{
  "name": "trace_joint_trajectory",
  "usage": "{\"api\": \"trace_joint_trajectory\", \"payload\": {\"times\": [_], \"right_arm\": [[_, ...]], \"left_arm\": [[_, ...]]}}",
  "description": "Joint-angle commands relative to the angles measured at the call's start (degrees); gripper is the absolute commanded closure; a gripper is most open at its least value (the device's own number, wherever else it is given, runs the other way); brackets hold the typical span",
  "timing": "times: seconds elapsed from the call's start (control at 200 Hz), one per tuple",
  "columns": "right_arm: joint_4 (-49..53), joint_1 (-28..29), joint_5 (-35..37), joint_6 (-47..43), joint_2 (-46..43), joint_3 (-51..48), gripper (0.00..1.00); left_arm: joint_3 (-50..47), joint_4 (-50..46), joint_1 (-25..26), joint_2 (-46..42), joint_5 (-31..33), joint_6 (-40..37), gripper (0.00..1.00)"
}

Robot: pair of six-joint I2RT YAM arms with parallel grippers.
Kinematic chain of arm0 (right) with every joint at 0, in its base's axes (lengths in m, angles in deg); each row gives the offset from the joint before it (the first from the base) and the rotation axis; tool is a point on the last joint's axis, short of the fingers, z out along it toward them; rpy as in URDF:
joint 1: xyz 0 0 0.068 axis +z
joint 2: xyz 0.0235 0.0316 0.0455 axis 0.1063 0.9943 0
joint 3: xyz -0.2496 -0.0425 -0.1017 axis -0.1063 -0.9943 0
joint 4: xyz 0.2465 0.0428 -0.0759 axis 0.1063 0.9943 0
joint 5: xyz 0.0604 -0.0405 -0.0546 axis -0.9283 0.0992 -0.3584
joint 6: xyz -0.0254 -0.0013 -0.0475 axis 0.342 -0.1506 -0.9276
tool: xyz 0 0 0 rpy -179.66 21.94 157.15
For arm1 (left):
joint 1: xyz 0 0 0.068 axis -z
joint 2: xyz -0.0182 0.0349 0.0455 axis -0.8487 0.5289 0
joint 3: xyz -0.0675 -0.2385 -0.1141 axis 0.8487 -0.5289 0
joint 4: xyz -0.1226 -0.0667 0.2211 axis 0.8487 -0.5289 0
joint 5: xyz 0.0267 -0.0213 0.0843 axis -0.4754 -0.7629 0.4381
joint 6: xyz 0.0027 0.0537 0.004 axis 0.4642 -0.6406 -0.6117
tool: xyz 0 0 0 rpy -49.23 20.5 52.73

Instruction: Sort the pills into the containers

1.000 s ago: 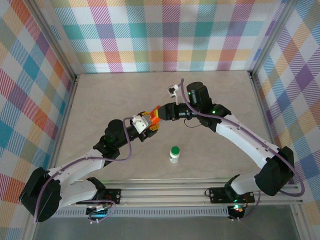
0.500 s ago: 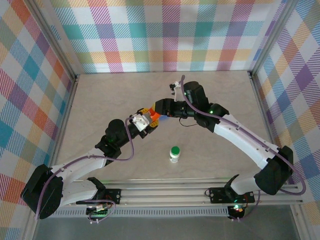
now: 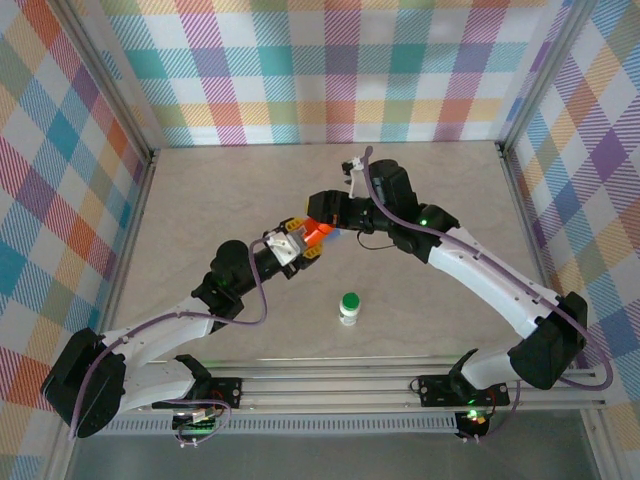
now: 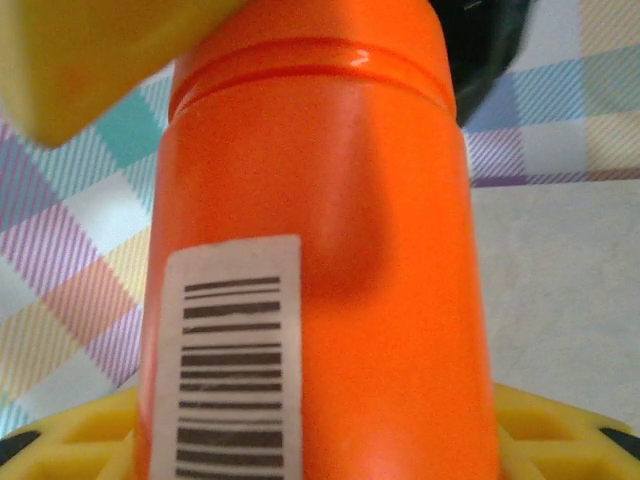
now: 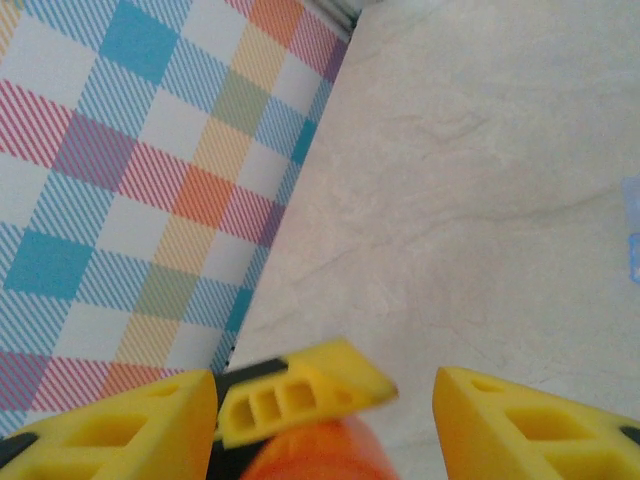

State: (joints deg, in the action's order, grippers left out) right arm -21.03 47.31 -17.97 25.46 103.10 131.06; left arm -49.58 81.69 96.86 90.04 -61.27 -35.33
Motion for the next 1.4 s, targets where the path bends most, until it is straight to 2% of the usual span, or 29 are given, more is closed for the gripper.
{"api": "trace_joint_trajectory", "payload": {"times": [0.0,0.255,0.435,0.58,0.685,0.875,0.94,1.05,1.155,1.215,1.395], "right_arm": [[1.88,-0.75,5.11,-1.87,1.41,1.3,0.4],[1.67,-0.71,5.13,-3.01,1.61,1.9,0.38],[3.07,-1.42,6.54,-9.34,-0.1,5.09,0.36],[4.01,-3.88,4.14,-14.97,-0.64,8.59,0.35],[2.55,-5.05,-1.64,-27.21,-2.25,8.72,0.35],[3.16,-6.02,-15.79,-61.7,-8.73,0.5,0.35],[2.45,-6.93,-19.67,-67.39,-10.24,-2.55,0.36],[8.3,-8.35,-30.27,-76.33,-10.05,-2.37,0.34],[12.47,-8.52,-36.79,-85.75,-9.31,-1.52,0.33],[14.9,-8.52,-38.18,-89.85,-8.03,-0.04,0.33],[26.54,-8.52,-35.97,-97.23,-1.38,9.48,0.33]], "left_arm": [[0.64,9.13,0.85,-2.49,-3.87,0.08,1.0],[0.7,9.22,0.81,-2.12,-4.14,0.71,1.0],[-0.37,9.97,0.84,-1.45,-4.67,1.55,1.0],[-0.84,9.72,0.77,-1.18,-6.14,2.02,1.0],[-1.11,9.52,0.38,-1.42,-6.81,2.52,1.0],[-1.98,10.51,-2.27,-2.48,-9.7,5.58,1.0],[-1.98,10.2,-2.79,-2.43,-11.45,5.86,1.0],[-1.98,9.33,-2.93,-2.65,-14.24,5.99,1.0],[-1.66,6.67,-2.93,-3.11,-15.5,4.92,1.0],[-1.29,5.4,-2.93,-3.19,-15.53,4.16,1.0],[-0.77,3.44,-2.93,-3.47,-16.41,3.03,1.0]]}}
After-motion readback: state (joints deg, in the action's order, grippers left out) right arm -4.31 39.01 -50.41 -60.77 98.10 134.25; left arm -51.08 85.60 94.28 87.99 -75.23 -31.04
